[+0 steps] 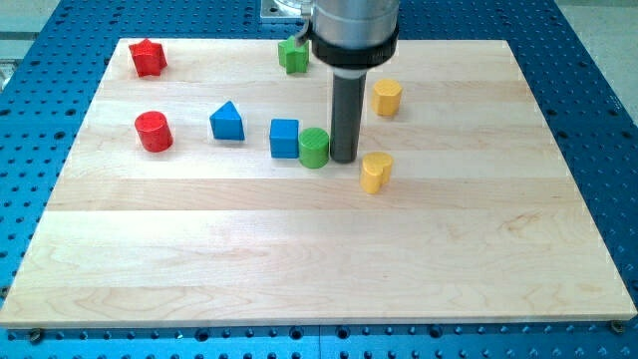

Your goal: Move the green circle to the right of the blue cube

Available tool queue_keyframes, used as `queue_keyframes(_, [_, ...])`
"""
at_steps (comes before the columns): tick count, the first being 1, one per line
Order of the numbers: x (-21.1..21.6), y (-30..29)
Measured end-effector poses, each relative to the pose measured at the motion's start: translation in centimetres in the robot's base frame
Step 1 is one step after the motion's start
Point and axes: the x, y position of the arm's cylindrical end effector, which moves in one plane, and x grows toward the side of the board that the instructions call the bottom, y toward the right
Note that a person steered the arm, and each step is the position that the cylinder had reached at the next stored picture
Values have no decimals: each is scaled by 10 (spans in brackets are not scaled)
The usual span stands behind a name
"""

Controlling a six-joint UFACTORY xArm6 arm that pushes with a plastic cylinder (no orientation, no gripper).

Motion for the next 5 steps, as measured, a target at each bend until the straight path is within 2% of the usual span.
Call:
queue_keyframes(1, [54, -27])
queue_keyframes(2, [64, -81])
queue_keyframes(3, [39, -68])
queue_keyframes(5, [-37, 19])
